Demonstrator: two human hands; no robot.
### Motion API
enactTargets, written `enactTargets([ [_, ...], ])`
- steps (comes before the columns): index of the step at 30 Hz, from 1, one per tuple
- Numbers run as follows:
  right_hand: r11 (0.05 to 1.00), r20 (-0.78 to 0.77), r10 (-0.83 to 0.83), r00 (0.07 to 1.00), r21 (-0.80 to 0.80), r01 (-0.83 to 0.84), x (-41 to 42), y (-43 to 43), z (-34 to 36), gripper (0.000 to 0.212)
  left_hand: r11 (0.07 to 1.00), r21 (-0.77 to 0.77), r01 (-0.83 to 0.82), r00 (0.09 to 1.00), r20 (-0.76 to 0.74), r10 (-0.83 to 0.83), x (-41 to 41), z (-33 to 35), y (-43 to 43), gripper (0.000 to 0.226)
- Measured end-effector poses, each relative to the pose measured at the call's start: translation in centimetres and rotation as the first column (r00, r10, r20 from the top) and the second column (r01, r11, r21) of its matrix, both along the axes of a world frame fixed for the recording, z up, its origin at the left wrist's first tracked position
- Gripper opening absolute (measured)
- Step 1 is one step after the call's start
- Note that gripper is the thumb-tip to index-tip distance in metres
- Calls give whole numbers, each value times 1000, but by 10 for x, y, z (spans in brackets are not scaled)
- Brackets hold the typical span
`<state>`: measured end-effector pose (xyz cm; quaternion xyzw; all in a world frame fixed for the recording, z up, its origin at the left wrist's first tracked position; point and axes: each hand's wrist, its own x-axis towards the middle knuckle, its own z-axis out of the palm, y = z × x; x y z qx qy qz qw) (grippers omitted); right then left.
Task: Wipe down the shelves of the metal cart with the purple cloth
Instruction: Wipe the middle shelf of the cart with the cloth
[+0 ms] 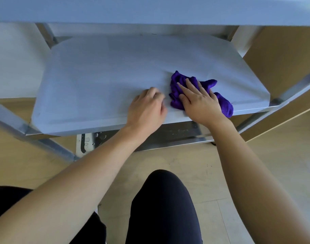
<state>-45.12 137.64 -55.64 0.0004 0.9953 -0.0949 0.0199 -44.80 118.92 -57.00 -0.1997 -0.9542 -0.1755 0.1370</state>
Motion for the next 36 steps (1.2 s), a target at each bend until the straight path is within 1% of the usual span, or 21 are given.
enactTargets([
  [3,1000,11,-1,1000,-2,1,-1,0,1,48,999,-36,-23,1000,13,24,6,2,-45,29],
  [7,1000,37,-21,999,-3,21,-4,-5,3,48,995,-81,-65,998,-9,65,11,-1,-104,46],
  [12,996,70,-83,994,24,82,-20,-51,7,51,988,-153,-30,999,39,37,12,-5,-110,51],
  [14,999,62,-35,997,8,34,-28,-88,5,52,989,-148,-27,999,35,32,11,-4,-110,52],
  [17,995,23,99,995,4,-99,-33,-130,2,51,990,-129,-59,997,51,66,11,-2,-110,55],
  [19,992,17,127,992,-9,-127,-37,-128,2,50,980,-156,-127,989,61,138,12,-1,-109,61],
  [21,992,-1,127,992,-2,-127,-41,-110,0,50,961,-202,-191,977,57,206,15,-1,-108,66],
  [23,998,-2,70,998,6,-70,-51,-83,0,49,949,-236,-209,972,58,229,17,0,-108,67],
  [26,993,38,-118,992,-3,118,-72,-51,4,49,951,-246,-186,976,62,207,18,2,-109,67],
  [28,979,69,-200,977,-16,201,-87,-48,6,49,950,-259,-173,979,63,195,18,4,-110,66],
  [29,976,72,-215,974,-19,217,-93,-55,7,48,949,-268,-169,980,61,192,18,4,-110,66],
  [31,985,45,-168,985,-17,169,-105,-84,5,48,944,-282,-169,980,58,193,18,4,-110,65],
  [33,999,17,-14,1000,-28,15,-116,-129,4,47,943,-287,-167,979,64,192,18,4,-108,65],
  [35,985,6,171,985,-28,-171,-122,-173,3,47,944,-280,-173,977,73,201,18,4,-108,65],
  [36,971,6,238,971,-24,-238,-124,-188,3,46,945,-274,-179,976,70,205,18,3,-108,65],
])
